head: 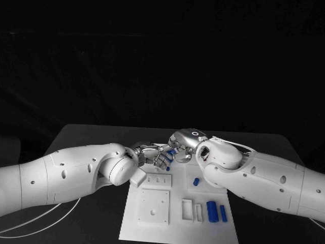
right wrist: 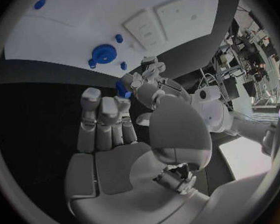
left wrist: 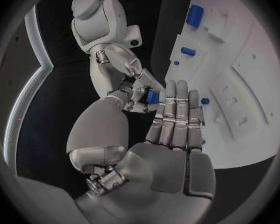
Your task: Assemble the parts on the task board
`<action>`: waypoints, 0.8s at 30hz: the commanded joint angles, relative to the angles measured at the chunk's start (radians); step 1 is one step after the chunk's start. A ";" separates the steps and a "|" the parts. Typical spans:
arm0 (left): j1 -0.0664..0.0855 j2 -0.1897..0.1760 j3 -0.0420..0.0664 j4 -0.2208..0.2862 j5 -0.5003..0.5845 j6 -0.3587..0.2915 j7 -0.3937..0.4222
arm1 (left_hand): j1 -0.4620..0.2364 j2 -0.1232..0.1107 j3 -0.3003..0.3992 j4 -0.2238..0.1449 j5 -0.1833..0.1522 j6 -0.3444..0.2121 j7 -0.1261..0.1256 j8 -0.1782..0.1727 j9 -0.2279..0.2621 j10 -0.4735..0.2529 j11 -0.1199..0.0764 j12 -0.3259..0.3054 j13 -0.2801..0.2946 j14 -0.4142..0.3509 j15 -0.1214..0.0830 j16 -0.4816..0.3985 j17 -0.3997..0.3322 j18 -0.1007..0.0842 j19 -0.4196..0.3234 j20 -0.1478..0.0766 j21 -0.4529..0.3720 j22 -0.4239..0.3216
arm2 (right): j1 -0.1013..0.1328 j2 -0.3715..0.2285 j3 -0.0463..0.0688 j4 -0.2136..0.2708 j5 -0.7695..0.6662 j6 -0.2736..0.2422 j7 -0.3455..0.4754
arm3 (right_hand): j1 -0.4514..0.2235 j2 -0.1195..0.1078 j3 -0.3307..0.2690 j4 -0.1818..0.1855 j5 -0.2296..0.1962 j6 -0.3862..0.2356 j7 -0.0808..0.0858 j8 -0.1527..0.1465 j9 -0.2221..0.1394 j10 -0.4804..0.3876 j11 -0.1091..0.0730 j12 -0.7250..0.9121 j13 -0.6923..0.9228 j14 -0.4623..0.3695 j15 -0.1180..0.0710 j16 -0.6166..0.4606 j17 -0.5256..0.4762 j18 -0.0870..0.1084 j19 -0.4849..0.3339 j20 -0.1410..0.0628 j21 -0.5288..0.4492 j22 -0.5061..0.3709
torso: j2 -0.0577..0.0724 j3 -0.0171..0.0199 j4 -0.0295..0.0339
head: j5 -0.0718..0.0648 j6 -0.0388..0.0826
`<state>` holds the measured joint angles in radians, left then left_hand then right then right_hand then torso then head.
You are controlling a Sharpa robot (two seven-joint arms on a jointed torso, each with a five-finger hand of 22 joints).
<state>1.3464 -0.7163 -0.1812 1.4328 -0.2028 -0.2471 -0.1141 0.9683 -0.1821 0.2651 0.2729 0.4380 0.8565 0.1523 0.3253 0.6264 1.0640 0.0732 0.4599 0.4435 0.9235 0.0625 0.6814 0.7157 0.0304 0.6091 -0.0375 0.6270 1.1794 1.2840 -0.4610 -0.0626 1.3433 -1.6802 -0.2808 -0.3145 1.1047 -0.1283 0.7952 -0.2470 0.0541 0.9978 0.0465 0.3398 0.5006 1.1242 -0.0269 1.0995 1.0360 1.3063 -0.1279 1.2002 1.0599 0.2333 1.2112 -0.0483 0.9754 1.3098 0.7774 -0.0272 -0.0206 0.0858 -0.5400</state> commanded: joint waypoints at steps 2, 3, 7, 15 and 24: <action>0.001 0.007 0.001 0.000 0.009 -0.023 -0.001 | -0.005 0.029 -0.021 -0.011 0.058 0.002 -0.002 -0.008 0.006 -0.011 0.000 0.011 -0.001 -0.013 0.000 0.007 -0.005 -0.018 -0.010 0.000 0.004 0.003 | -0.001 0.001 0.000 0.011 -0.020 0.014 -0.009 | -0.004 -0.007 0.006 0.001 -0.005 0.046 0.038 0.006 0.011 0.005 0.000 -0.003 -0.002 0.006 -0.005 -0.006 0.001 0.029 0.008 0.002 0.004 0.006 | 0.000 0.0002 -0.0006 | 0.001 -0.003; 0.001 0.009 0.001 0.000 0.009 -0.023 -0.003 | -0.004 0.042 -0.024 -0.018 0.076 0.005 -0.004 -0.007 0.009 -0.012 0.000 0.014 -0.001 -0.014 0.000 0.009 -0.006 -0.019 -0.012 0.001 0.003 0.003 | -0.001 0.001 0.000 0.014 -0.022 0.014 -0.009 | -0.004 -0.007 0.006 0.001 -0.005 0.046 0.038 0.006 0.011 0.005 0.000 -0.003 -0.002 0.006 -0.005 -0.006 0.001 0.029 0.008 0.002 0.004 0.006 | 0.000 -0.0001 -0.0003 | 0.001 -0.004; 0.001 0.011 0.001 -0.001 0.011 -0.018 -0.005 | 0.001 0.069 -0.030 -0.048 0.107 0.013 -0.009 -0.009 0.014 -0.016 0.000 0.019 -0.003 -0.017 0.001 0.013 -0.009 -0.019 -0.015 0.001 0.001 0.004 | -0.001 0.002 0.000 0.018 -0.025 0.016 -0.011 | -0.004 -0.007 0.006 0.001 -0.005 0.046 0.038 0.006 0.011 0.005 0.000 -0.003 -0.002 0.006 -0.005 -0.006 0.001 0.029 0.008 0.002 0.004 0.006 | 0.000 -0.0003 0.0002 | 0.001 -0.005; 0.001 0.012 0.001 -0.001 -0.014 0.019 -0.011 | -0.015 0.113 -0.009 -0.158 0.077 0.042 -0.019 -0.015 0.021 -0.020 -0.001 0.032 -0.011 -0.020 0.000 0.026 -0.019 -0.020 -0.014 0.001 -0.003 0.003 | -0.001 0.003 -0.001 0.025 -0.026 0.018 -0.014 | -0.004 -0.008 0.007 0.001 -0.005 0.047 0.038 0.005 0.011 0.006 0.000 -0.003 -0.002 0.006 -0.005 -0.006 0.000 0.029 0.009 0.002 0.004 0.006 | 0.000 -0.0004 -0.0004 | 0.001 -0.006; 0.001 0.009 0.001 0.000 -0.016 0.021 0.002 | -0.087 0.151 0.090 -0.295 -0.047 0.070 -0.023 -0.037 0.019 -0.017 -0.002 0.045 -0.029 -0.017 -0.002 0.040 -0.041 -0.028 -0.009 -0.001 -0.006 0.002 | -0.002 0.004 -0.003 0.031 -0.031 0.024 -0.017 | -0.005 -0.008 0.008 0.002 -0.005 0.047 0.038 0.005 0.011 0.006 0.000 -0.004 -0.002 0.007 -0.005 -0.006 0.000 0.029 0.010 0.002 0.004 0.006 | -0.001 -0.0007 0.0001 | 0.000 -0.007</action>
<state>1.3449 -0.7095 -0.1826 1.4293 -0.2124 -0.2467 -0.1348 0.8900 -0.0327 0.3521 -0.0132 0.3947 0.9185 0.1296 0.2912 0.6466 1.0483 0.0715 0.4994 0.4155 0.9090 0.0627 0.7163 0.6761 0.0151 0.6004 -0.0358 0.6270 1.1814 1.2844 -0.4600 -0.0639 1.3689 -1.6986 -0.2779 -0.3343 1.1086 -0.1322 0.7982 -0.2447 0.0544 0.9997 0.0446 0.3398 0.5006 1.1242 -0.0269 1.0995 1.0353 1.3115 -0.1301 1.2002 1.0598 0.2410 1.2146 -0.0446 0.9754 1.3097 0.7765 -0.0279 -0.0204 0.0856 -0.5466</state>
